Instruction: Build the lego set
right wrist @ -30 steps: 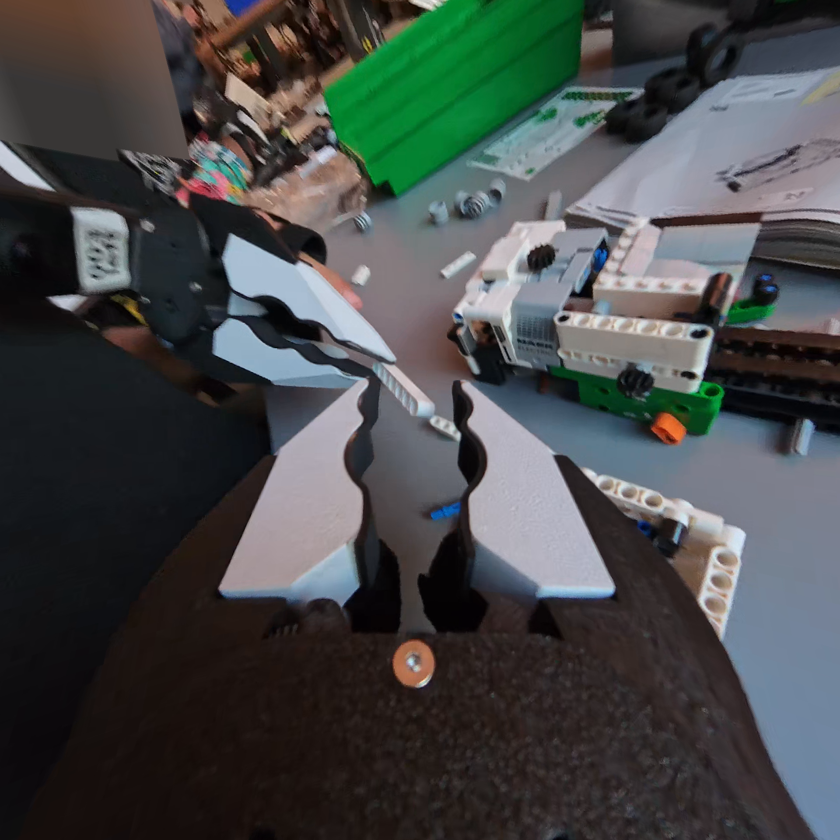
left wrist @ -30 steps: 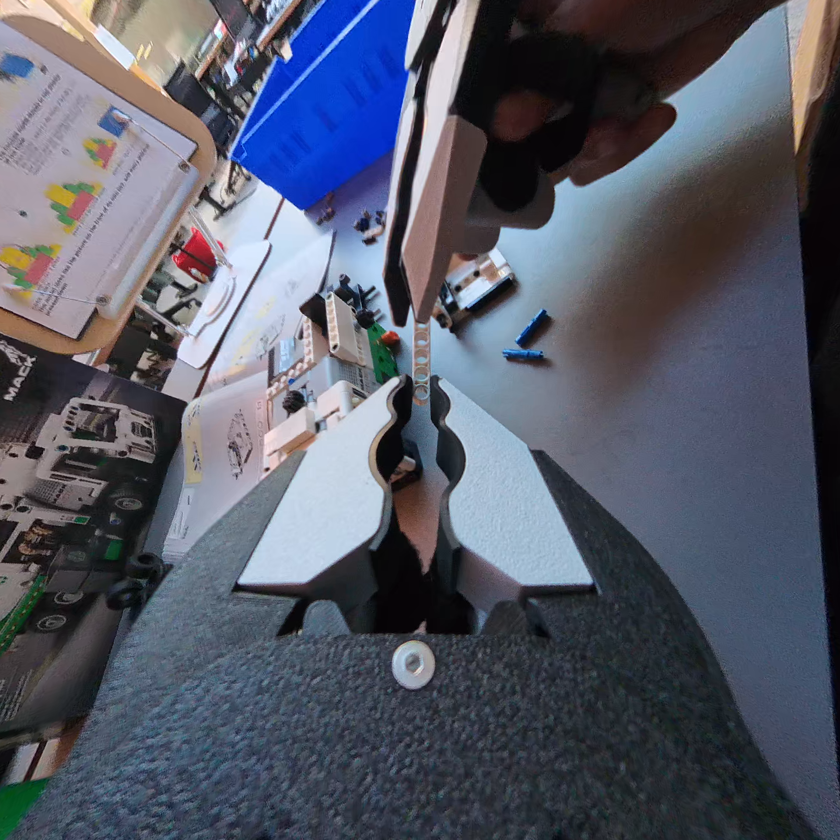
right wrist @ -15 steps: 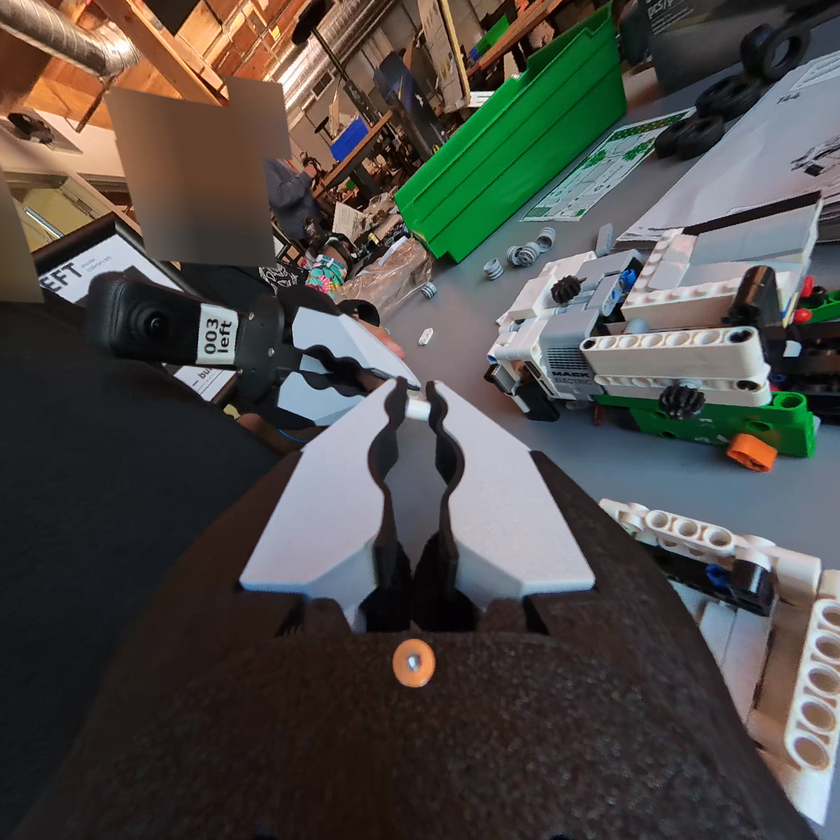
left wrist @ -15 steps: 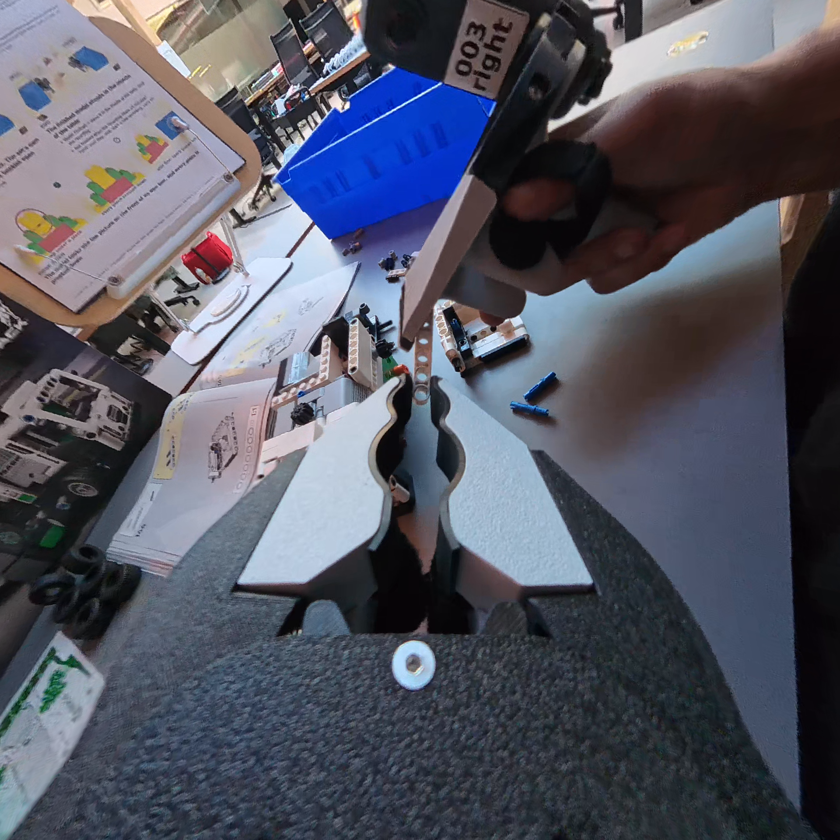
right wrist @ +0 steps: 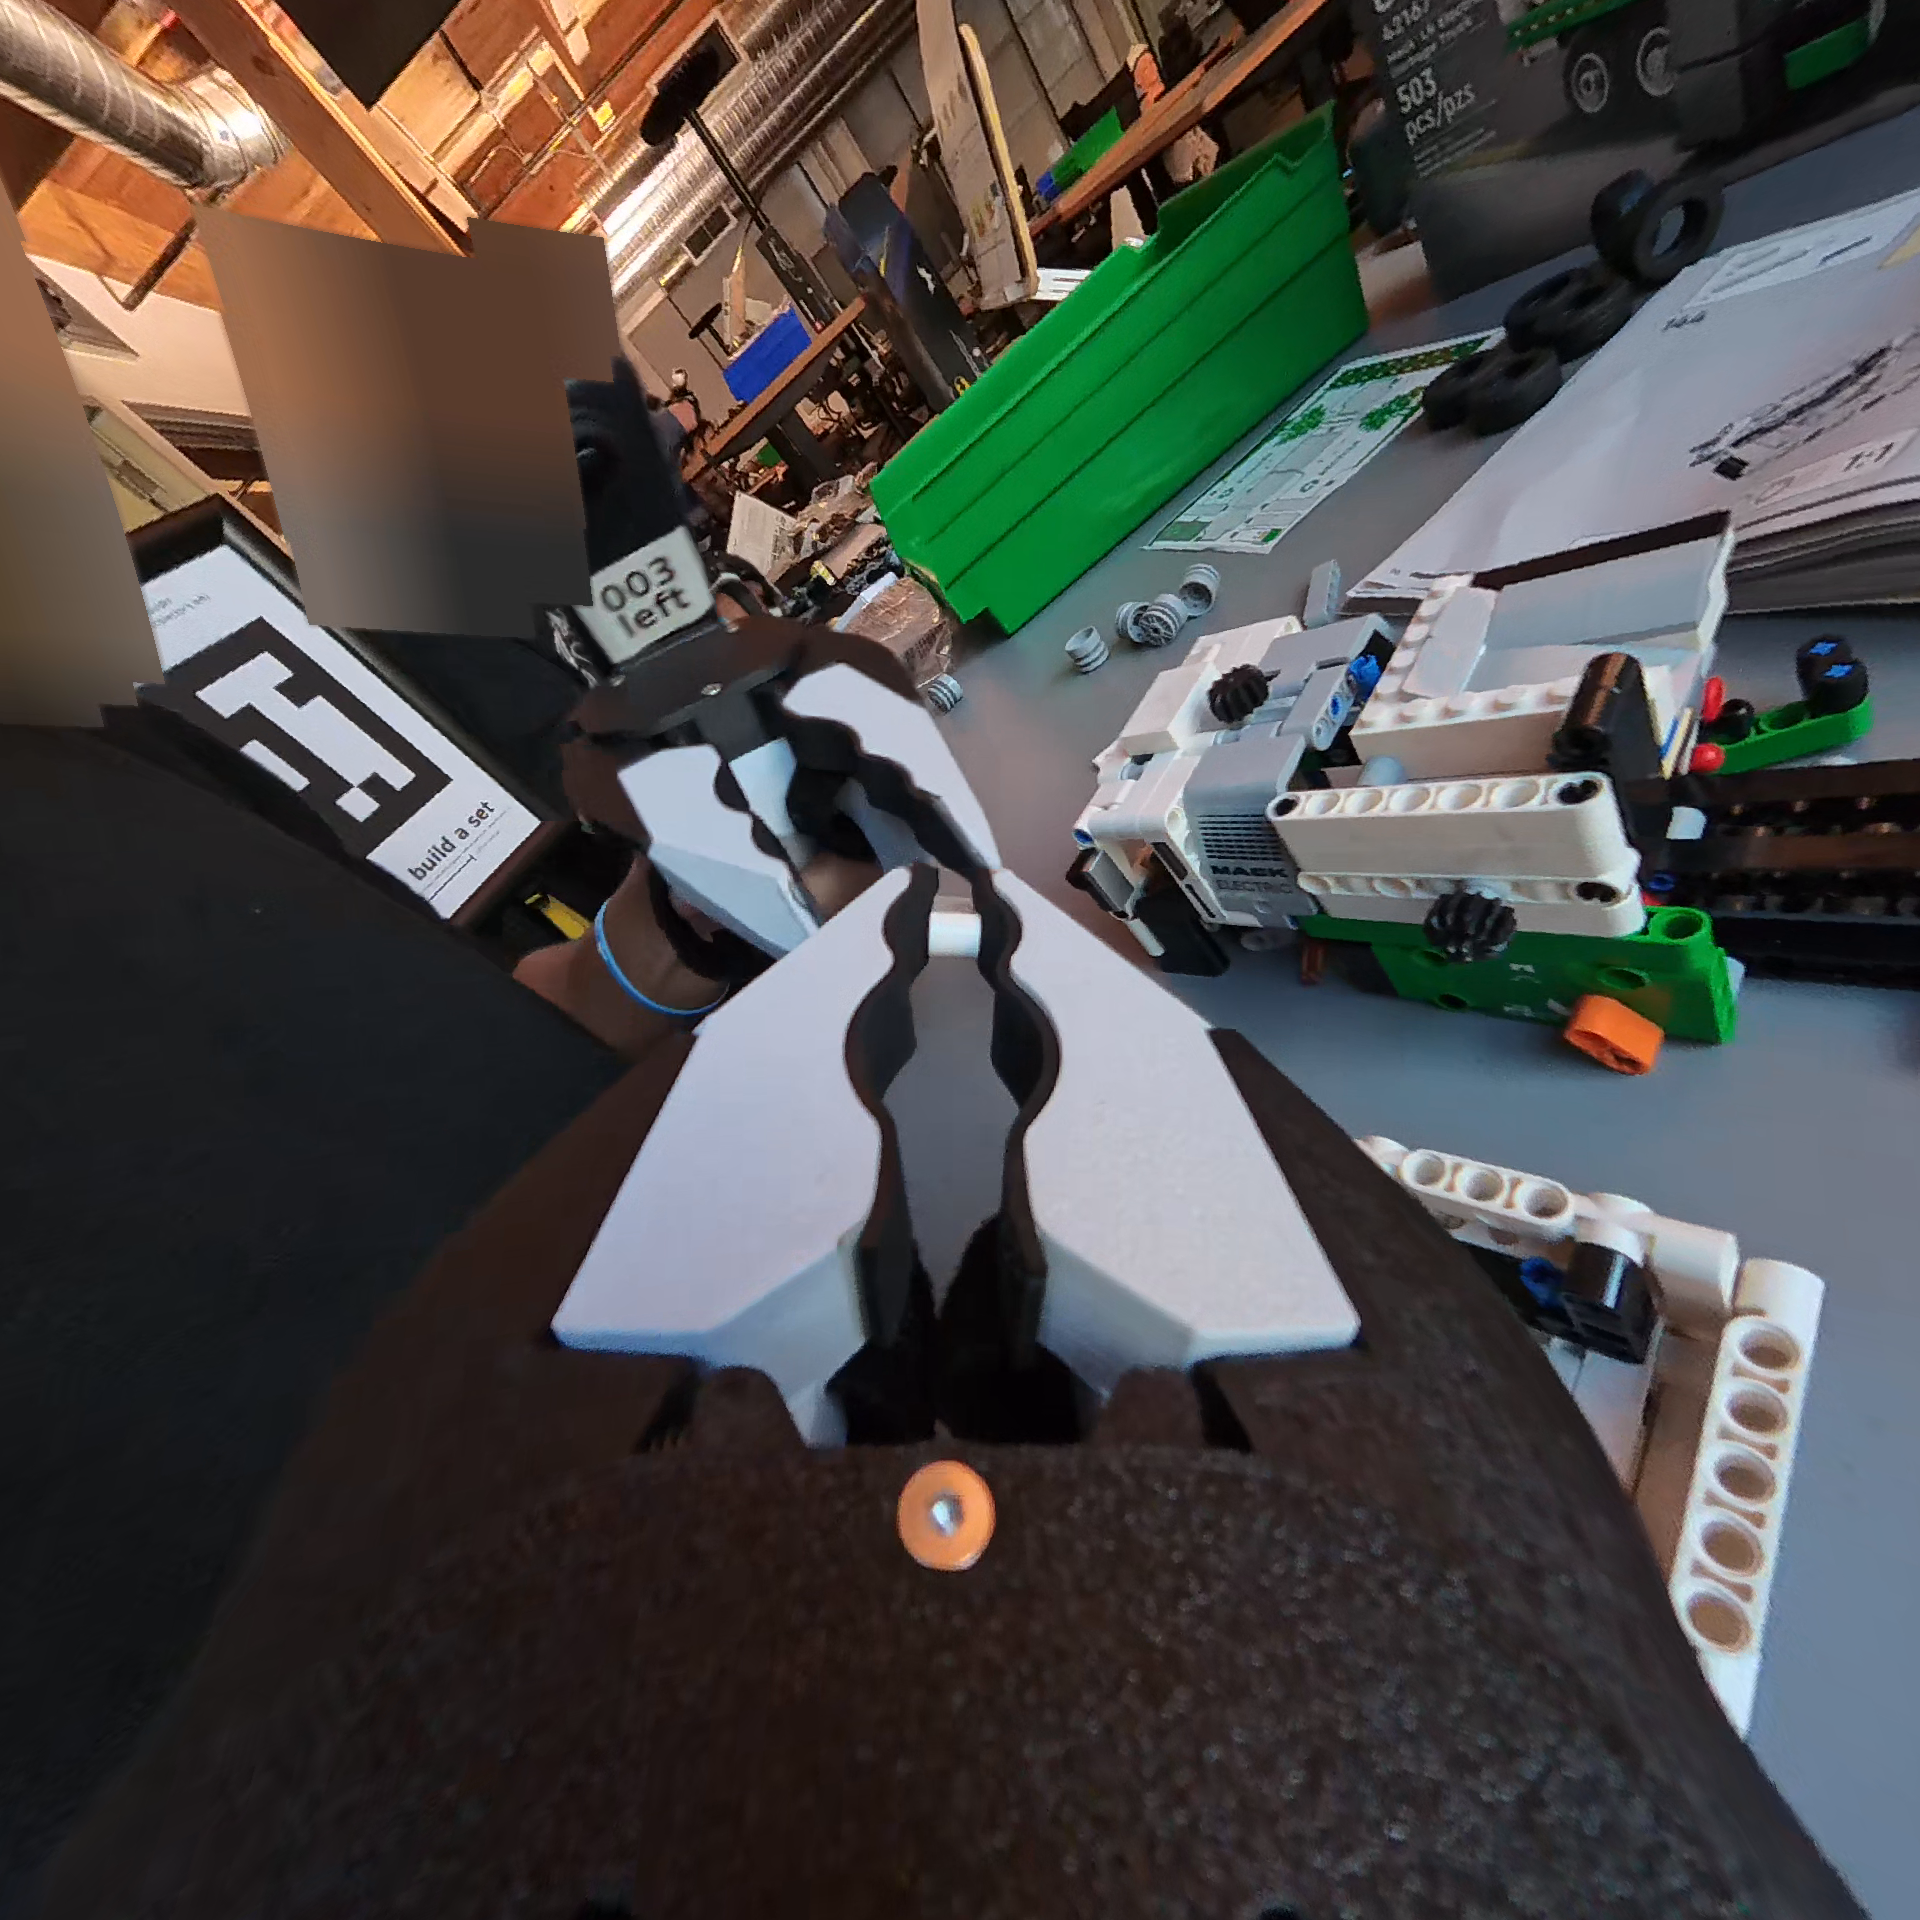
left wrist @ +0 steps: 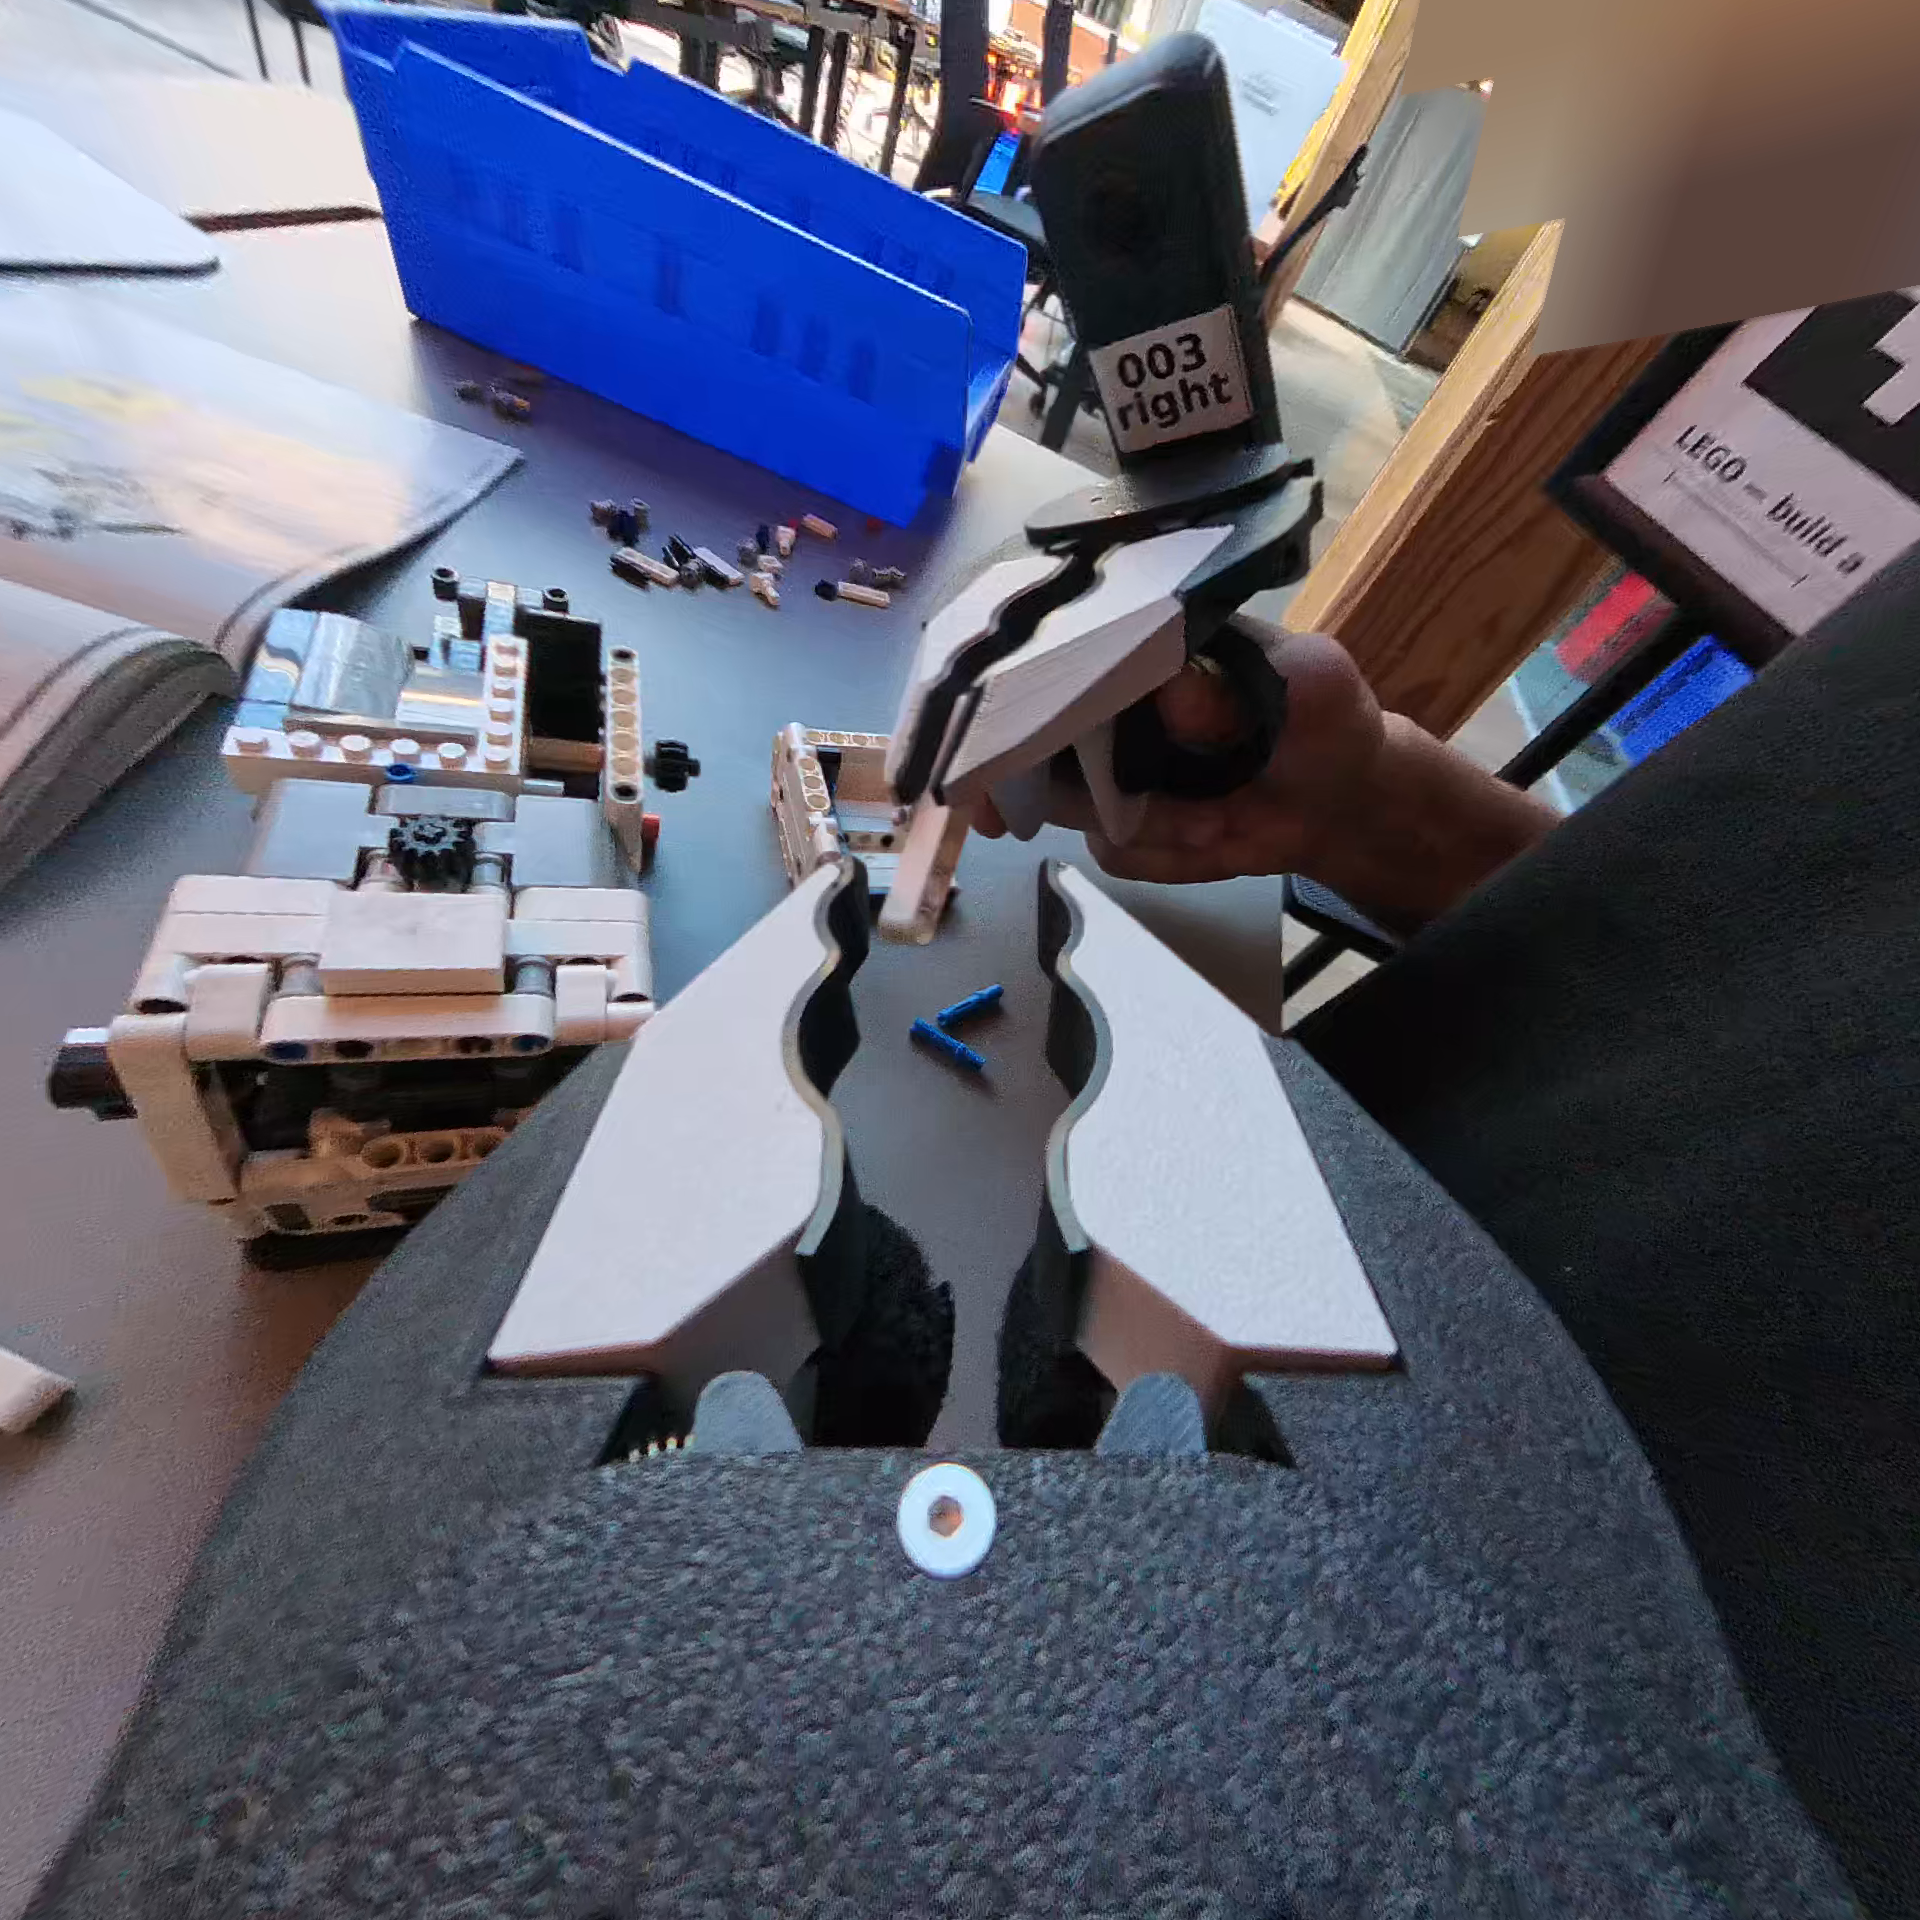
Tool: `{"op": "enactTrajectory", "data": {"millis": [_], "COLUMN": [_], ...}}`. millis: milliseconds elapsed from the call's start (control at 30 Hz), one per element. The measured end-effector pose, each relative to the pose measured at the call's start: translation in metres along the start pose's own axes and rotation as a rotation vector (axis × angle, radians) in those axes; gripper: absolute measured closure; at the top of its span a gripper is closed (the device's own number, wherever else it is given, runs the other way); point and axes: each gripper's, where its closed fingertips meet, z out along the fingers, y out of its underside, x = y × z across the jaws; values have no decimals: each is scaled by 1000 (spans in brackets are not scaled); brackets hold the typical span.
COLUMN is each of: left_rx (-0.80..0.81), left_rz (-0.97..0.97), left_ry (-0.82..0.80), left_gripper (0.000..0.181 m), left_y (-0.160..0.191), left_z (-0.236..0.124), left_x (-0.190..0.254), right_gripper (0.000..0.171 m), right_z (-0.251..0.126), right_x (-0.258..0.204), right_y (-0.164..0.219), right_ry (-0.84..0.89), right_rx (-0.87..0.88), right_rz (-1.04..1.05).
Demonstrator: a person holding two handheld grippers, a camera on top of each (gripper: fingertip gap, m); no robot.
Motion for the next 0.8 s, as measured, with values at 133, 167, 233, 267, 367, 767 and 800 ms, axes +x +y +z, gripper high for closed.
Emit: {"op": "enactTrajectory", "data": {"millis": [133,167,233,267,367,767,800], "left_rx": [-11,-3,22,45,78,89,88], "left_rz": [-69,-70,-106,-141,-244,-396,-433], "left_ry": [79,89,115,145,198,295,320], "left_gripper": [163,169,170,171,172,163,162], "left_y": [2,1,-3,-6,-11,-16,-16], "left_z": [5,5,5,4,2,1,1], "left_x": [3,3,4,6,6,13,13], "right_gripper": [164,164,163,161,148,164,164], "right_z": [0,-1,-2,-4,-12,-10,-8], "right_x": [-10,-10,-8,-7,-10,-12,-13], "right_y": [-1,-1,-2,-5,-14,-12,-10], "right_ry": [-41,-46,-60,-67,-139,-142,-131], "right_rx": [11,14,31,54,124,105,86], "right_rz": [-30,-21,18,39,111,42,21]}}
